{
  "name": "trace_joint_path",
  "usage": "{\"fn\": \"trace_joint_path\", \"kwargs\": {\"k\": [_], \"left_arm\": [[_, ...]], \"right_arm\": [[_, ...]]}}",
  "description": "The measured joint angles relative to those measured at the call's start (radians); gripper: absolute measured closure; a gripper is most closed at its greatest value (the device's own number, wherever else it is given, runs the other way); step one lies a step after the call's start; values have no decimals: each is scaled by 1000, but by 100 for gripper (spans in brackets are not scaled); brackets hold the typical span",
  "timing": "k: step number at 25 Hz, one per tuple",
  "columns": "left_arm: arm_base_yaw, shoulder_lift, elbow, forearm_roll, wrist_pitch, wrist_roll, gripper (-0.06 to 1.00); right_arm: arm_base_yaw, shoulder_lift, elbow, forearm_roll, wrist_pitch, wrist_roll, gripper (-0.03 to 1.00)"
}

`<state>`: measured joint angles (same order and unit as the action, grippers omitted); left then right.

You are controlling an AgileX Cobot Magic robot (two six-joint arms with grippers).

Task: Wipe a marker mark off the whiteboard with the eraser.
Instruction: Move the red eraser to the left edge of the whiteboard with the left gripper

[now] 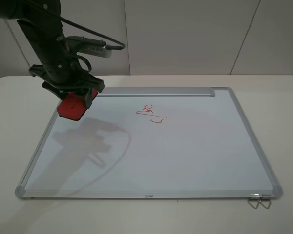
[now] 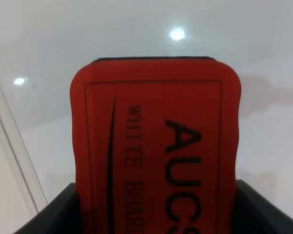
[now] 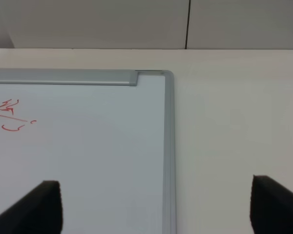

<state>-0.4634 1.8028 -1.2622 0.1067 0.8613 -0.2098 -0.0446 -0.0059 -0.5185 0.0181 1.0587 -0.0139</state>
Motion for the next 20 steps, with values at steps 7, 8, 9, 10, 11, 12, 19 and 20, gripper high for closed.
{"fn": "trace_joint_path", "kwargs": {"k": [7, 8, 9, 10, 11, 12, 19, 20], "left_arm": [[0, -112, 215, 4, -64, -96, 37], [0, -119, 243, 4, -78, -112, 37], [0, -121, 269, 4, -88, -126, 37], [0, -121, 289, 3, -104, -136, 37], [0, -121, 314, -1, -124, -143, 37], [0, -121, 338, -5, -142, -151, 37], [0, -122, 461, -38, -312, -187, 37], [0, -122, 472, -39, -332, -189, 37]], "right_arm": [[0, 0, 0, 0, 0, 0, 27], [0, 0, 0, 0, 0, 0, 27], [0, 0, 0, 0, 0, 0, 27], [0, 0, 0, 0, 0, 0, 27], [0, 0, 0, 0, 0, 0, 27], [0, 0, 0, 0, 0, 0, 27], [0, 0, 0, 0, 0, 0, 27], [0, 0, 0, 0, 0, 0, 27]]}}
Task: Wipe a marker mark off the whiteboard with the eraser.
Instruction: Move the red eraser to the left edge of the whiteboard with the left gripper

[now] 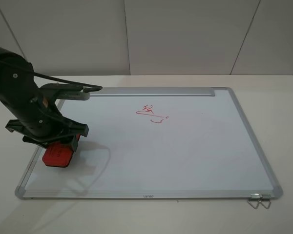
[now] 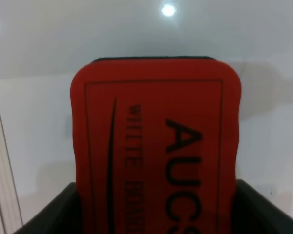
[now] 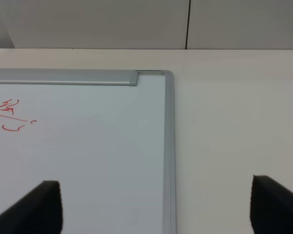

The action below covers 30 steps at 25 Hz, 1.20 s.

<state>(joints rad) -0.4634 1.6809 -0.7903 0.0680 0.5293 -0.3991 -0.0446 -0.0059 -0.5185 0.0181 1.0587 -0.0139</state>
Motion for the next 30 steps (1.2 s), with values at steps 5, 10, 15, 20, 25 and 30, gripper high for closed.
{"fn": "trace_joint_path", "kwargs": {"k": [5, 10, 15, 20, 25, 30], "left_arm": [[0, 2, 34, 0, -85, -17, 37], [-2, 49, 38, -6, -99, -25, 37], [-17, 59, 39, -12, -105, -25, 30], [-17, 59, 39, -13, -108, -25, 23], [-17, 27, 39, -6, -123, -25, 23], [-17, -60, 39, 34, -127, -15, 18]], "right_arm": [[0, 0, 0, 0, 0, 0, 27], [0, 0, 0, 0, 0, 0, 27], [0, 0, 0, 0, 0, 0, 27], [0, 0, 0, 0, 0, 0, 27], [0, 0, 0, 0, 0, 0, 27], [0, 0, 0, 0, 0, 0, 27]]}}
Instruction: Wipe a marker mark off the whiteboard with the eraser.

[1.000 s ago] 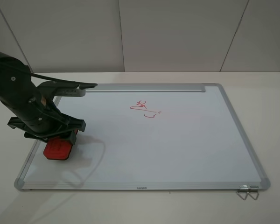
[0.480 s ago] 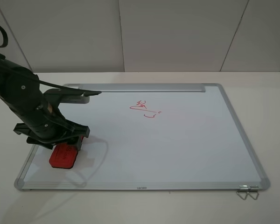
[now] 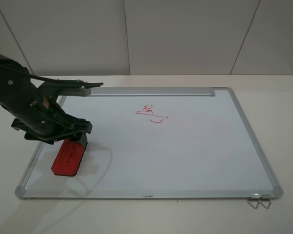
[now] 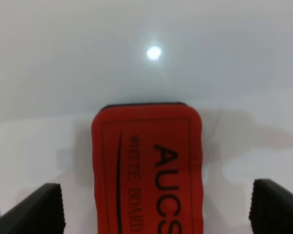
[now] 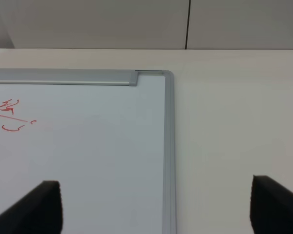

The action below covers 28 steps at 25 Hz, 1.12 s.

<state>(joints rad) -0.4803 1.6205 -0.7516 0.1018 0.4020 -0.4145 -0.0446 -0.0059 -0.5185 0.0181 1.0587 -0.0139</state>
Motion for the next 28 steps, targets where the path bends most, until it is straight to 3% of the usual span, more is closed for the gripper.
{"fn": "trace_joint_path", "kwargs": {"k": [6, 14, 21, 28], "left_arm": [[30, -197, 0, 65, 9, 32, 17], [100, -627, 0, 183, 159, 60, 17], [109, -930, -1, 172, 379, 180, 17], [109, -1127, 12, 79, 537, 306, 17]], "right_arm": [[0, 0, 0, 0, 0, 0, 27], [0, 0, 0, 0, 0, 0, 27], [0, 0, 0, 0, 0, 0, 27], [0, 0, 0, 0, 0, 0, 27]]}}
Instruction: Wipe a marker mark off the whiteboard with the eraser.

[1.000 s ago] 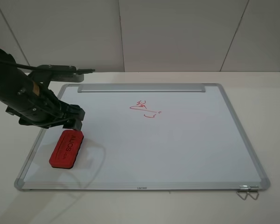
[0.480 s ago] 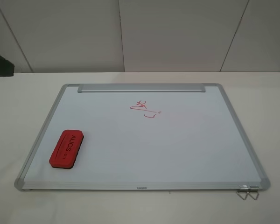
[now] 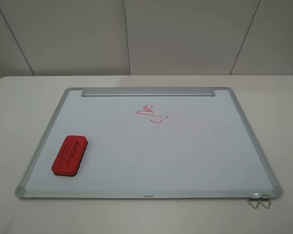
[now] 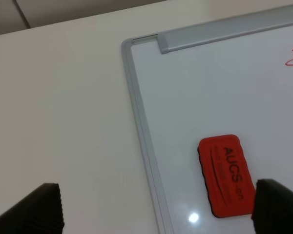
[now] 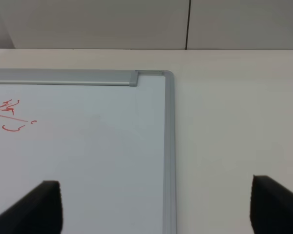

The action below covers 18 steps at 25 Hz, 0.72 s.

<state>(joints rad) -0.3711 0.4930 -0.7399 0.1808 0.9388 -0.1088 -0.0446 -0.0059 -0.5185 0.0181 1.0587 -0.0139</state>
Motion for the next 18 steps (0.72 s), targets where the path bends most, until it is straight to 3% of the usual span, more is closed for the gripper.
{"fn": "trace_joint_path", "kwargs": {"k": [5, 10, 18], "left_arm": [[0, -155, 91, -30, 74, 43, 17], [0, -292, 213, -113, 101, 51, 17], [0, -440, 236, -167, 117, 115, 17]], "right_arm": [[0, 0, 0, 0, 0, 0, 27], [0, 0, 0, 0, 0, 0, 27], [0, 0, 0, 0, 0, 0, 27]]}}
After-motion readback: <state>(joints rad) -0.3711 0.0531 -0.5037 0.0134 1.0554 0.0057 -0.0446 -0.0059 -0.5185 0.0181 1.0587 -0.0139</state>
